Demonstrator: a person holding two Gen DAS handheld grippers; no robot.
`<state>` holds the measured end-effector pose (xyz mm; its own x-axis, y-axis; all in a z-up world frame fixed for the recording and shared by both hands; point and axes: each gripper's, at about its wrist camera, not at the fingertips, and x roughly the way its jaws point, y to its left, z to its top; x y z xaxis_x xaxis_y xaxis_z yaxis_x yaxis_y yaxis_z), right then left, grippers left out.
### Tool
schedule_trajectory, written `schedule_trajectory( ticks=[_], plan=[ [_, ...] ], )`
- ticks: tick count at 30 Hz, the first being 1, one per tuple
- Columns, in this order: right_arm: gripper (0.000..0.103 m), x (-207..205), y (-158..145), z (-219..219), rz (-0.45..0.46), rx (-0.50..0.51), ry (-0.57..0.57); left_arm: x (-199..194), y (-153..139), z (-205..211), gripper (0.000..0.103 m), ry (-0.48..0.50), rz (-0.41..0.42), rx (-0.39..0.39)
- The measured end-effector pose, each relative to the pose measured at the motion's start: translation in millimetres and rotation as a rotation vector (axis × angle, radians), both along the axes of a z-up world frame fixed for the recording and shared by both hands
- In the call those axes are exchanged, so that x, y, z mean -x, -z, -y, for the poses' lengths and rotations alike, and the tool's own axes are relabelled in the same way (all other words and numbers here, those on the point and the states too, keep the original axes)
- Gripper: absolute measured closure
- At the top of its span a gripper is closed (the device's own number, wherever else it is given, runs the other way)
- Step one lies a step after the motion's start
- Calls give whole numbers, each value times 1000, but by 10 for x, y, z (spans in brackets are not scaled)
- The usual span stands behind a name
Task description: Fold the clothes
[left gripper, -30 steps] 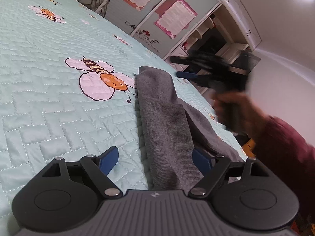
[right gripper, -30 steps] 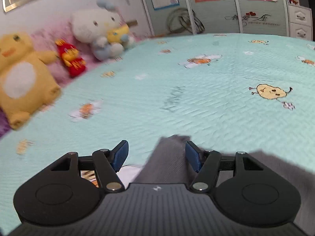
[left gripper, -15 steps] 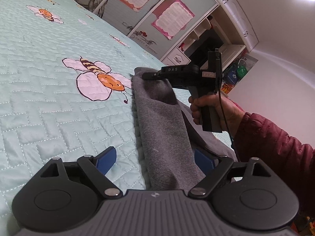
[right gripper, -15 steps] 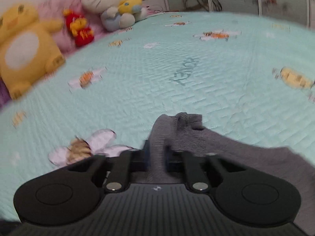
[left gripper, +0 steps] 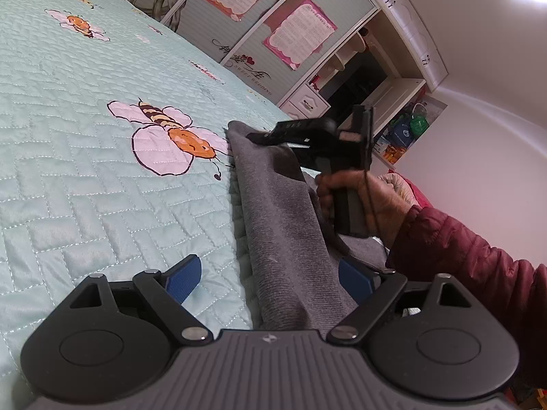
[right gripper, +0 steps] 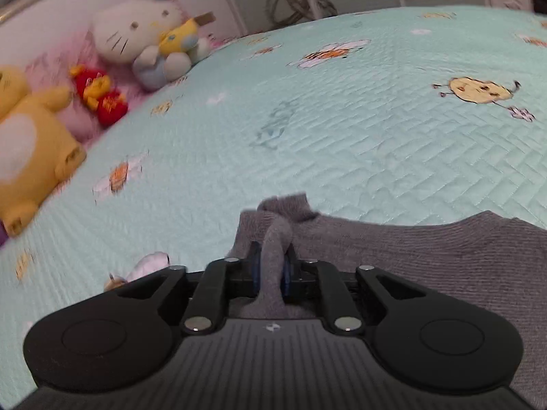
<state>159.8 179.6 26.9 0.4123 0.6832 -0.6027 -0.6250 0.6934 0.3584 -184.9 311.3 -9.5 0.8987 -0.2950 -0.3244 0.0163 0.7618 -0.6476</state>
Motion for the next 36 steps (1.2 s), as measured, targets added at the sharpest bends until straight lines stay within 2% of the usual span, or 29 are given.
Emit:
schedule_trajectory(
  ticks=[1,2,3,5,8,10,14,17,23,28,32,33,36],
  plan=[
    [83,31,-16,9,21,-1,-1,-1,-1,-1,13,0,-1,0],
    [73,98,-80,50,64,-2,10,-1,-3,-2,13,0,-1,-1],
    [68,173,-148,95,108,-4,22,4,-3,0,13,0,-1,-1],
    [67,421,-309,246,197,-12,50,17,-3,-1,13,0,0,3],
    [67,948,-459,633,189,-91,53,38,5,-57,13,-3,15,45],
    [64,1314,-387,959,62,-176,66,56,19,-117,14,-11,29,93],
    [62,2019,3,1397,-226,-296,72,82,19,-214,21,-27,24,163],
    [62,2478,190,1505,-349,-310,60,161,-82,-178,23,-29,-6,141],
    [62,2875,287,1667,-477,-388,67,541,-296,65,23,-14,-68,99],
    [65,3076,352,1794,-568,-428,38,780,-300,271,23,21,-133,37],
    [91,3199,434,1734,-628,-445,7,846,-276,380,23,21,-163,-60],
    [91,3224,451,1704,-644,-454,3,857,-283,387,23,16,-166,-76],
    [93,3259,496,1617,-702,-567,-8,900,-330,373,23,0,-152,-96]
  ],
)
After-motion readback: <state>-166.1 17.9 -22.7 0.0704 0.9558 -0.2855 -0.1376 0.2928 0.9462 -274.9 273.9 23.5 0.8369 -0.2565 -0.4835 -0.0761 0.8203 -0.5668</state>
